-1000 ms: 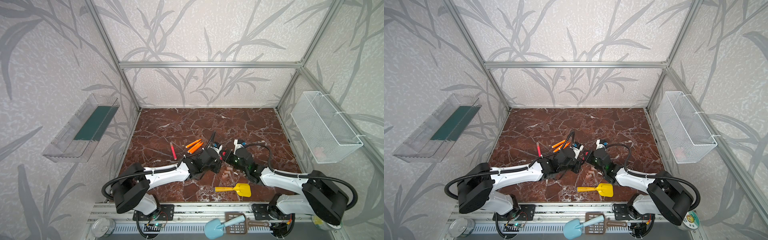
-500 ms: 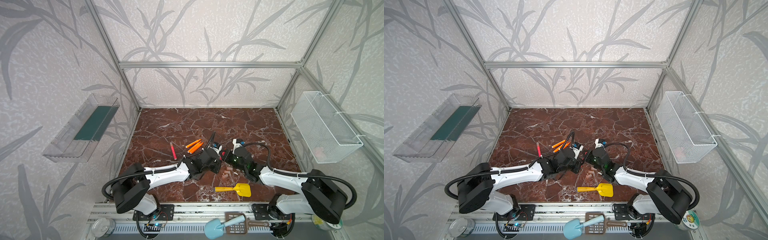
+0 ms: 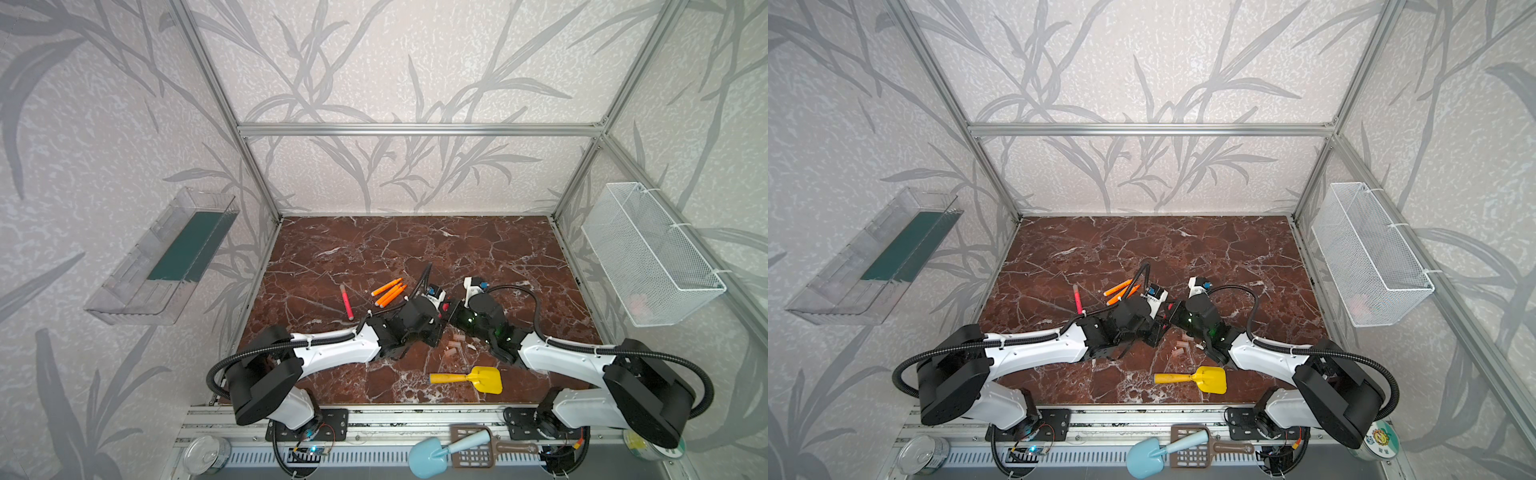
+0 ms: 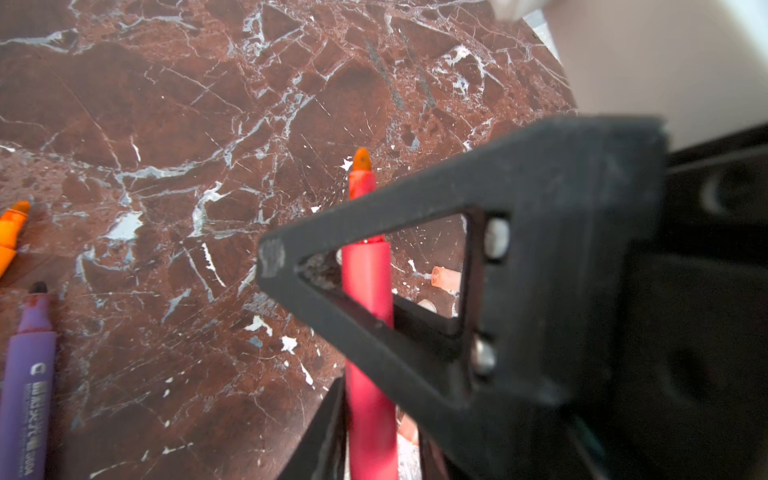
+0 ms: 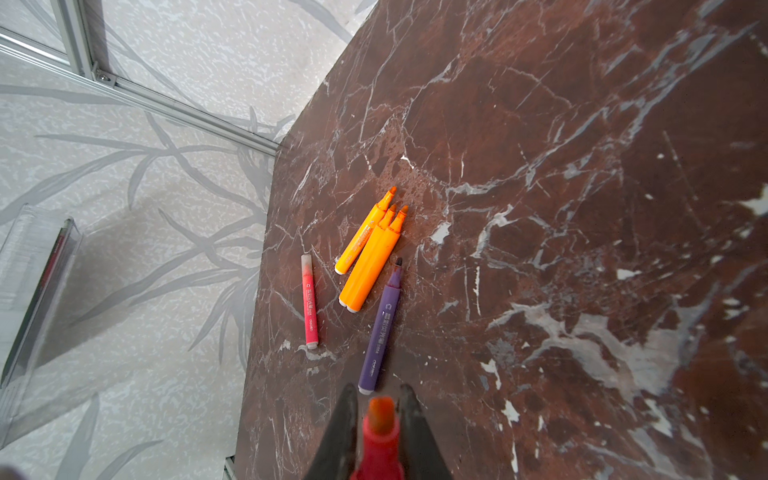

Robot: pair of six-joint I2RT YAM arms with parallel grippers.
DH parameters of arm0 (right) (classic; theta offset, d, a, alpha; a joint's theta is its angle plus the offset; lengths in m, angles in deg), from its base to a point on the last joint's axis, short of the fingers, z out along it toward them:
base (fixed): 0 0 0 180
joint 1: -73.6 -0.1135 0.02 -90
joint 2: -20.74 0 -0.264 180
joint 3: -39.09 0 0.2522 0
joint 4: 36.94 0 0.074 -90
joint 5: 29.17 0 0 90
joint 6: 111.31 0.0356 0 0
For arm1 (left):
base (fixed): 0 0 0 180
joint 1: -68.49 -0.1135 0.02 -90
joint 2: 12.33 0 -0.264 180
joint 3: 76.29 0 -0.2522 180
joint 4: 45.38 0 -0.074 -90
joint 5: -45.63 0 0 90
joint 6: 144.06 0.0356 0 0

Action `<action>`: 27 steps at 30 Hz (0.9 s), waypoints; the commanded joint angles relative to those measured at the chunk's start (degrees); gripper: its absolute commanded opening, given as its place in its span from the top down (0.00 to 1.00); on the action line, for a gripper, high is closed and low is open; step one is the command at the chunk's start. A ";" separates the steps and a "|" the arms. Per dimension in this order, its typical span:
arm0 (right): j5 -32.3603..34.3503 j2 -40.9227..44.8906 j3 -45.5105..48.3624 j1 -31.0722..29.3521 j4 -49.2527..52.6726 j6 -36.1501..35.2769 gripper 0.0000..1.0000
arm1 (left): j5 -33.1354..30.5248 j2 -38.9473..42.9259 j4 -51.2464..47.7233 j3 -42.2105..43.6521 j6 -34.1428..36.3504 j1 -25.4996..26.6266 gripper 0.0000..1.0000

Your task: Insert the pens into the pen caps

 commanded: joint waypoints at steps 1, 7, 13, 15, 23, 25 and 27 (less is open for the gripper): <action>-0.91 0.33 -0.95 -1.05 -1.73 0.36 1.00 | -0.19 -1.08 2.03 -0.53 0.82 -0.04 0.68; -0.47 1.06 -0.85 -2.33 -1.76 0.54 1.00 | -0.86 -1.54 2.80 -0.36 0.76 -0.04 0.68; 0.07 0.75 -1.03 -3.27 -1.67 0.47 1.00 | -1.69 -1.59 3.83 0.12 0.53 -0.04 0.79; -0.03 0.47 -0.95 -3.39 -1.93 0.57 1.00 | -1.78 -1.50 4.06 0.14 0.49 -0.13 0.84; -0.08 0.84 -0.78 -3.80 -1.91 0.29 0.83 | -3.23 -0.58 6.13 1.66 0.32 -0.26 1.00; 0.99 1.75 -0.68 -3.80 -0.62 -0.35 0.63 | -4.26 -0.31 6.48 2.26 0.13 -0.39 1.00; 2.68 3.80 -0.46 -3.80 2.28 -1.21 0.47 | -6.74 -0.11 6.70 3.28 -0.72 -0.64 1.00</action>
